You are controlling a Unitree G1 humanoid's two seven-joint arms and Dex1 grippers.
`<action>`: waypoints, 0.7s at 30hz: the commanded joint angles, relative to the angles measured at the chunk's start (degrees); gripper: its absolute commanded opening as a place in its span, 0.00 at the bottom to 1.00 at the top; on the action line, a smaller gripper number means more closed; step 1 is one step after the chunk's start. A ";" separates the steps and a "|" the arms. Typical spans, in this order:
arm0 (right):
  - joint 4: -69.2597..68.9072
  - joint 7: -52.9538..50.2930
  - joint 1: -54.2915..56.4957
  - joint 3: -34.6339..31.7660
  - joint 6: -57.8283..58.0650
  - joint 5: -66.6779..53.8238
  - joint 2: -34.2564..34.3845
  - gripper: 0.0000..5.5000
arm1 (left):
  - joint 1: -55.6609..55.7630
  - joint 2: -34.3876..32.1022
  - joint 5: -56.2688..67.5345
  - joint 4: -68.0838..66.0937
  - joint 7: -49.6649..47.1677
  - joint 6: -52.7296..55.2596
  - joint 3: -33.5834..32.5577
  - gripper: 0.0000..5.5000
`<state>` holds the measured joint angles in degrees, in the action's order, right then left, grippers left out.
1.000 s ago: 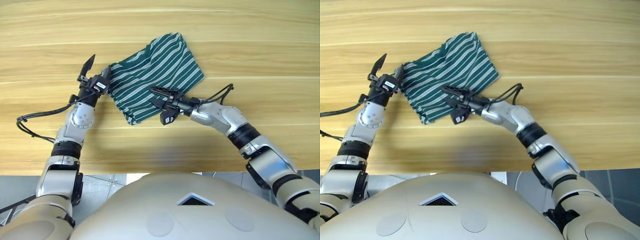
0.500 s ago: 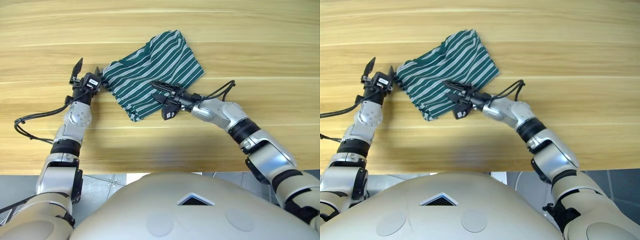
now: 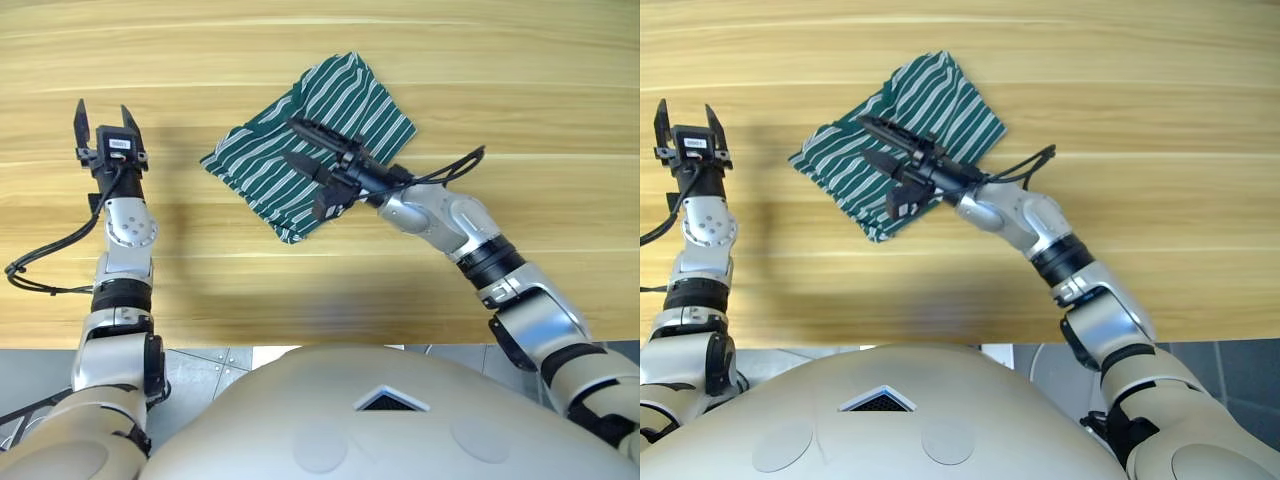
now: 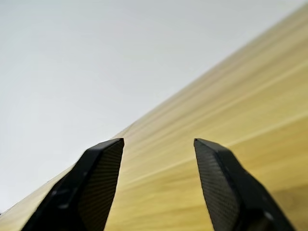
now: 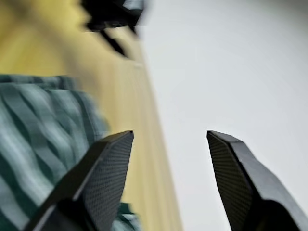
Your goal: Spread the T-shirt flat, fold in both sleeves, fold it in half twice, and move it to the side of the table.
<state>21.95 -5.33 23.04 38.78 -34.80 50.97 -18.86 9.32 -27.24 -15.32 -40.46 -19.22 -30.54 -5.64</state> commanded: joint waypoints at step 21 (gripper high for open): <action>-17.98 19.04 -19.03 -11.24 -1.67 -4.31 -40.24 0.51 | 15.06 3.01 -2.29 -8.89 6.58 -3.01 6.29 0.49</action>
<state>4.23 11.19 8.21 29.26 -38.04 46.25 -56.17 22.40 -24.26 -16.68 -48.15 -14.10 -32.96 -0.62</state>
